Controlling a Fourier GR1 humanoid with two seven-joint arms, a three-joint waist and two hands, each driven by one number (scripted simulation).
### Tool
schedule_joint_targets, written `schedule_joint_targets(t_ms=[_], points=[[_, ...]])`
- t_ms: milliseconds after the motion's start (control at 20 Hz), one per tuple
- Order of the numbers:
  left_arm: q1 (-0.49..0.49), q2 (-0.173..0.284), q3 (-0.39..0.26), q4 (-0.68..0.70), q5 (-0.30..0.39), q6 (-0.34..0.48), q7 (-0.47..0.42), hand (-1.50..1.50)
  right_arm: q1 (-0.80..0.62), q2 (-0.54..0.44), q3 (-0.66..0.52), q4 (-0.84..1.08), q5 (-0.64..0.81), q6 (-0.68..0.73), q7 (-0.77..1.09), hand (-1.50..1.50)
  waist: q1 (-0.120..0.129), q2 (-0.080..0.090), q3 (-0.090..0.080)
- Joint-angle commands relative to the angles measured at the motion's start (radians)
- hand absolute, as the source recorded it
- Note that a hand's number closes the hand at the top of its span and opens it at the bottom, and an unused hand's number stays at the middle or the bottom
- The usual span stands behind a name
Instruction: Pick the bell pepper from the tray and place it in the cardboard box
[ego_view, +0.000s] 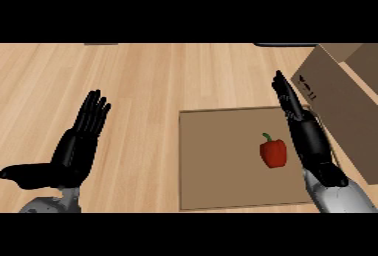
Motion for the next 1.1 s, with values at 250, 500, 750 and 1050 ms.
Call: schedule_joint_targets(t_ms=[250,500,750,1050], points=[[0.058,0.173,0.186,0.046,0.084,-0.042,0.189,0.0,0.014,-0.196,-0.235,-0.051,-0.303,0.242,0.278,-1.5,-0.001,-0.016,-0.007],[0.125,0.165,0.183,0.014,0.134,-0.1,0.207,0.0,0.162,-0.084,-0.297,-0.072,-0.053,-0.049,-0.124,-1.5,-0.001,-0.017,-0.005],[0.114,0.169,0.223,0.054,0.148,-0.137,0.215,0.0,0.337,-0.2,-0.257,-0.286,0.03,0.047,-0.134,-1.5,-0.01,-0.018,-0.007],[0.085,0.183,0.22,0.039,0.129,-0.109,0.247,0.0,0.317,-0.497,-0.201,-0.321,0.256,0.138,0.228,-1.5,-0.008,-0.018,-0.014]])
